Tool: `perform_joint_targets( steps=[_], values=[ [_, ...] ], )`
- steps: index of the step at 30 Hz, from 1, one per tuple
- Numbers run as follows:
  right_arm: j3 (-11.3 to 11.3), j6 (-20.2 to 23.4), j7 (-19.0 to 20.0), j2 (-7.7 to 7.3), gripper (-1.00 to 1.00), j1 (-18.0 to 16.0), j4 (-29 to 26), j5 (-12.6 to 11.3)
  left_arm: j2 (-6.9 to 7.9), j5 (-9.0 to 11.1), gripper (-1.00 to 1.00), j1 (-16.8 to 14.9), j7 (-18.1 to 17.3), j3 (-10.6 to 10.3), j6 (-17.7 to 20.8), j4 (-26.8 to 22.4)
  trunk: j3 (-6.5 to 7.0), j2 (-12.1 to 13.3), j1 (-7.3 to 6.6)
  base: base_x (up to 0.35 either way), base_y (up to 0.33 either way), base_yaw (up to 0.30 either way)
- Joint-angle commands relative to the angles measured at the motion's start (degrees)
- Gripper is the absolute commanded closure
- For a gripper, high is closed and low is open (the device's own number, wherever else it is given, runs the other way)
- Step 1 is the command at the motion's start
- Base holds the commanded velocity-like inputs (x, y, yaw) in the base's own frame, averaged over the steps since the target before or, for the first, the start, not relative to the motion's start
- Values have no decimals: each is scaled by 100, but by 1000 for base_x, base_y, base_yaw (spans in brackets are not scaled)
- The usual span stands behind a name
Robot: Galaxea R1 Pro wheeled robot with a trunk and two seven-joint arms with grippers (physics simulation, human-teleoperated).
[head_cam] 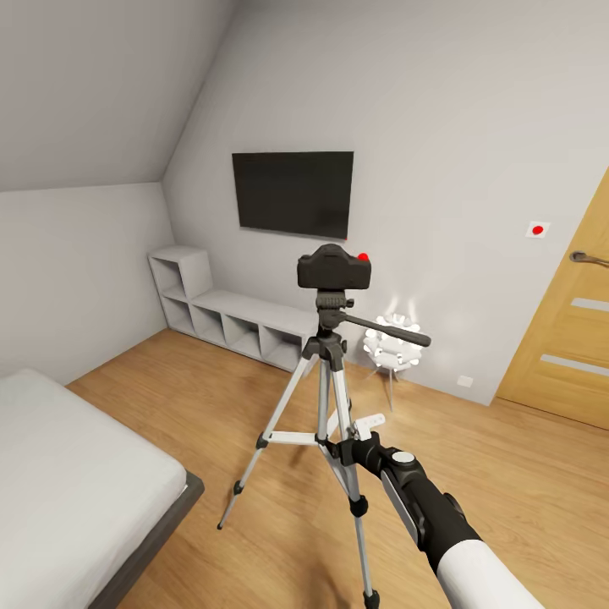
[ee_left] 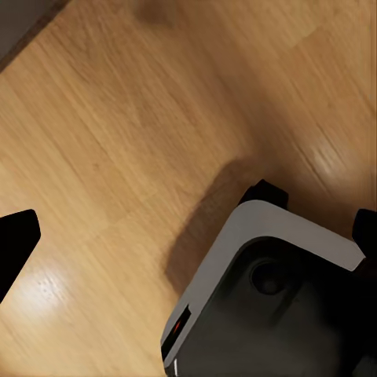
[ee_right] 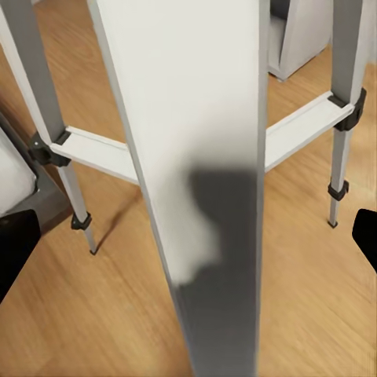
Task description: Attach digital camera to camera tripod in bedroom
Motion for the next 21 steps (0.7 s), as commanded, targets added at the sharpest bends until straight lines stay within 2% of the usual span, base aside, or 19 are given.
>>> perform_joint_targets(
  steps=[1, 10, 21],
  values=[
    [-3, 33, 15, 0, -100, -3, -9, 14, -4, 46, -100, -3, 14, -44, -9, -2, -9, -7, 1, -34, 0, 0],
    [-3, 37, 12, 2, -100, -3, -9, 37, -66, 46, -100, -3, 21, -47, -11, -6, -9, -7, 1, -98, 0, 0],
    [-6, 40, -2, 1, -100, -3, -11, 40, -80, 39, -100, -3, 16, -50, -12, -12, -9, -7, 1, -19, 0, 0]
  ],
)
